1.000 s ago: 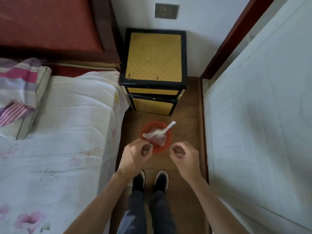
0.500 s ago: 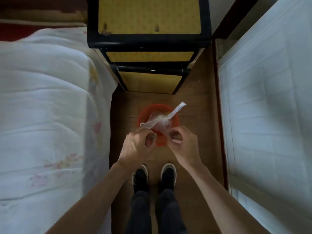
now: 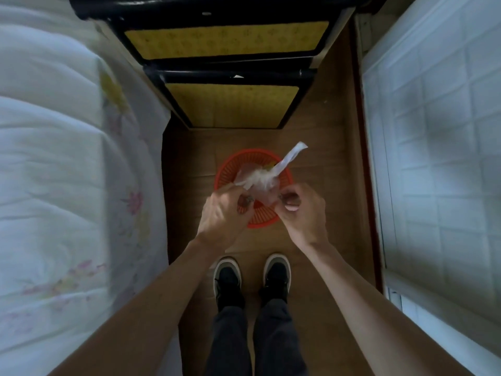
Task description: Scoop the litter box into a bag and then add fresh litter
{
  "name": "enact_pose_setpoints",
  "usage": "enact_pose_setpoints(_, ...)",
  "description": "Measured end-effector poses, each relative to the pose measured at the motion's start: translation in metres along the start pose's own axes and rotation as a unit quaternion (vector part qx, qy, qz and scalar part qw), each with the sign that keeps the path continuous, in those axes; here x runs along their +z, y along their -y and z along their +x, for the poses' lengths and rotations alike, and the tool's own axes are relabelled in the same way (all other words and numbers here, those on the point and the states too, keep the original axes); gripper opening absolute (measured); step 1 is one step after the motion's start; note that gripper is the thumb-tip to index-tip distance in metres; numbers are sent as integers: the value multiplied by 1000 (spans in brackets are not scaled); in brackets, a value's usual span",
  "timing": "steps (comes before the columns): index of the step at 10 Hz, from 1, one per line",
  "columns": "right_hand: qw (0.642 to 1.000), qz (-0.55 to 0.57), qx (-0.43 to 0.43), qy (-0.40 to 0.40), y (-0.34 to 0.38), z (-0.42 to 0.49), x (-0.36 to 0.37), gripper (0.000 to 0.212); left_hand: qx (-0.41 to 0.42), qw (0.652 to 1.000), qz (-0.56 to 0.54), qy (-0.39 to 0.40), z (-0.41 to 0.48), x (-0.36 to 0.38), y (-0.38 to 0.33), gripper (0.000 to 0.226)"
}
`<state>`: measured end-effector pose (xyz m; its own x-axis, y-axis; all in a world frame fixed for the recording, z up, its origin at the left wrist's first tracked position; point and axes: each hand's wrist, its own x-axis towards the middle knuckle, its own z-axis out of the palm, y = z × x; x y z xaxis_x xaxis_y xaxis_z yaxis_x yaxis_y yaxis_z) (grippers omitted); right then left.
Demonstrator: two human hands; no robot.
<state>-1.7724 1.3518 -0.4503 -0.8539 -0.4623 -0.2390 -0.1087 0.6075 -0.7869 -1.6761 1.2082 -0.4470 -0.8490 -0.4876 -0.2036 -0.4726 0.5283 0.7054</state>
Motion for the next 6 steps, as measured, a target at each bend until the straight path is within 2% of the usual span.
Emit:
enact_pose_setpoints(2,997,-71,15,3,-18,9,9,18,3,1000,1,31,9,12,11,16)
enact_pose_setpoints(4,997,-75,24,7,-29,5,5,25,-26,997,18,65,9,13,14,29)
enact_pose_setpoints(6,994,-99,25,49,-32,-4,2,34,-44,991,65,111,4,4,10,54)
